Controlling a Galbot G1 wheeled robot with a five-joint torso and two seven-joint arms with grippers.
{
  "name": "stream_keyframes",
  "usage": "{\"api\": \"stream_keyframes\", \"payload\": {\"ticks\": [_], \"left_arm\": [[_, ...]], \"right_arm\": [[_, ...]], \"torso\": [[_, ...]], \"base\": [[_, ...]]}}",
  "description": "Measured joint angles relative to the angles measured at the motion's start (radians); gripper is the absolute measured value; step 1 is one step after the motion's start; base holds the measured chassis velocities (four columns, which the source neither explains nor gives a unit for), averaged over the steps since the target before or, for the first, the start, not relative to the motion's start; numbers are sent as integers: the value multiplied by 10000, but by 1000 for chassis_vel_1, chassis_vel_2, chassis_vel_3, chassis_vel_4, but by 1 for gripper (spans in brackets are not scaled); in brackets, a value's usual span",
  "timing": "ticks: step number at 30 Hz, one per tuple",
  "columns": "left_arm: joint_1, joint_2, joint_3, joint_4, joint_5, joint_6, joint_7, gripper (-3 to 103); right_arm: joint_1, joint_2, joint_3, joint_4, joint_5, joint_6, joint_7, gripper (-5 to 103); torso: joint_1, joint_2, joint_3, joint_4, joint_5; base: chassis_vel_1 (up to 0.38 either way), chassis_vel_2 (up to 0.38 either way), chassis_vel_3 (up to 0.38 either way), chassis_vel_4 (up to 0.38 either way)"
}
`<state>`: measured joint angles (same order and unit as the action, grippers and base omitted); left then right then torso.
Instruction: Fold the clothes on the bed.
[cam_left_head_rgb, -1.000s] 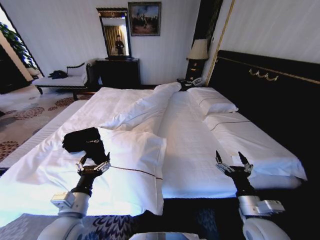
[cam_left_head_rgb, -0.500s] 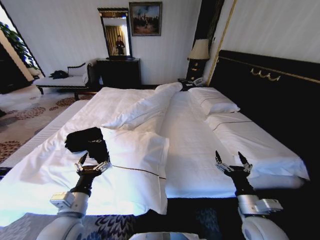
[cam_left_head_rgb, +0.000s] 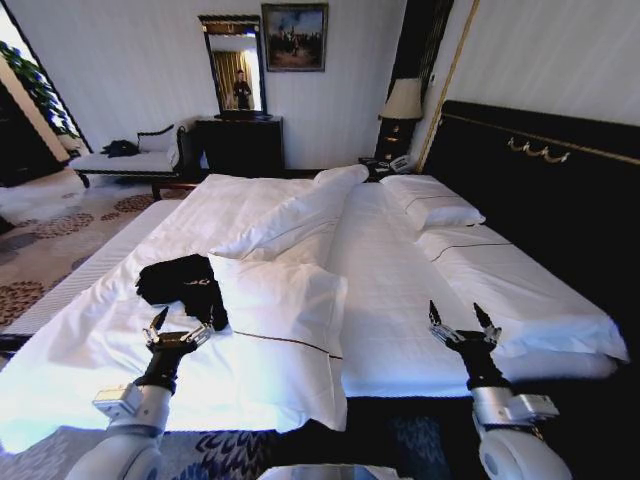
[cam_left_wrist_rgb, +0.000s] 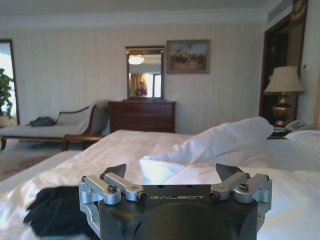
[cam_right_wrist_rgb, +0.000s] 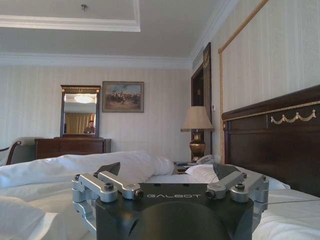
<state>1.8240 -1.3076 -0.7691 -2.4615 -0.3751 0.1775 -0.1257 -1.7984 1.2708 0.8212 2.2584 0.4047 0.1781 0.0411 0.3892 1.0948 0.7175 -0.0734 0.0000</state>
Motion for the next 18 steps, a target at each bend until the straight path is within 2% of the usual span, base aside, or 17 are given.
{"api": "stream_keyframes", "payload": {"ticks": [18], "left_arm": [[18,317,-668,403,-145,-8,-45,100]], "right_arm": [[1000,-512,-663,-969,215,33,-3,100]], "torso": [[0,0,1,-1,0]], "base": [[0,0,0,0]]}}
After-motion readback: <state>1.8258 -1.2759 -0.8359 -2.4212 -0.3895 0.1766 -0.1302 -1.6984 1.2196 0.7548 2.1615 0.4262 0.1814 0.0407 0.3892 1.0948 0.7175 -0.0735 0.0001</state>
